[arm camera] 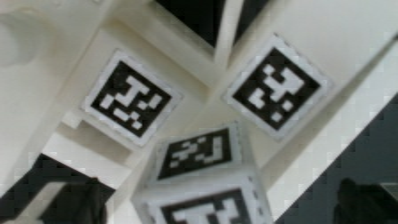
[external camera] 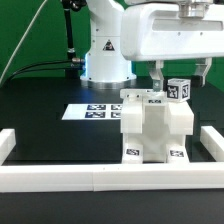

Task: Assemble chair

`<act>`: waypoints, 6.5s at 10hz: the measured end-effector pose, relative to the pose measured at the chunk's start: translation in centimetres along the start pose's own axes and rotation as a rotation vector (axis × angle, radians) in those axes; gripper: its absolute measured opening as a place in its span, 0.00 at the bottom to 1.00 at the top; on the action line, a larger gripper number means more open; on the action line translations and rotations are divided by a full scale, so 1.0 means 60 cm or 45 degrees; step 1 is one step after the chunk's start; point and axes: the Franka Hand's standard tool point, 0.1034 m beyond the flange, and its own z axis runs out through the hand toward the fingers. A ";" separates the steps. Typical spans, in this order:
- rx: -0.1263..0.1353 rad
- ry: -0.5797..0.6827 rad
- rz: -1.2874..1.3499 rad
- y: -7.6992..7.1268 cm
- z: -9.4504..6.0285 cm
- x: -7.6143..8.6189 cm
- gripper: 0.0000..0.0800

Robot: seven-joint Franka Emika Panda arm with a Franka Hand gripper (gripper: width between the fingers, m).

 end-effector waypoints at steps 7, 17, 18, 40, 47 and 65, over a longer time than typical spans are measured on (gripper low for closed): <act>0.003 0.000 0.365 -0.001 0.002 -0.001 0.36; 0.065 -0.004 1.644 -0.003 0.004 0.004 0.36; 0.065 -0.004 1.633 -0.004 0.004 0.005 0.49; 0.049 -0.040 1.024 0.000 0.005 -0.004 0.36; 0.121 -0.022 1.723 -0.004 0.007 0.002 0.37; 0.035 -0.018 0.271 -0.008 0.002 0.006 0.36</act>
Offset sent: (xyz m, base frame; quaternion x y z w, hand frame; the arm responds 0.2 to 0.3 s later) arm 0.0000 0.0000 0.0000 0.0000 0.0000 0.1296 0.9916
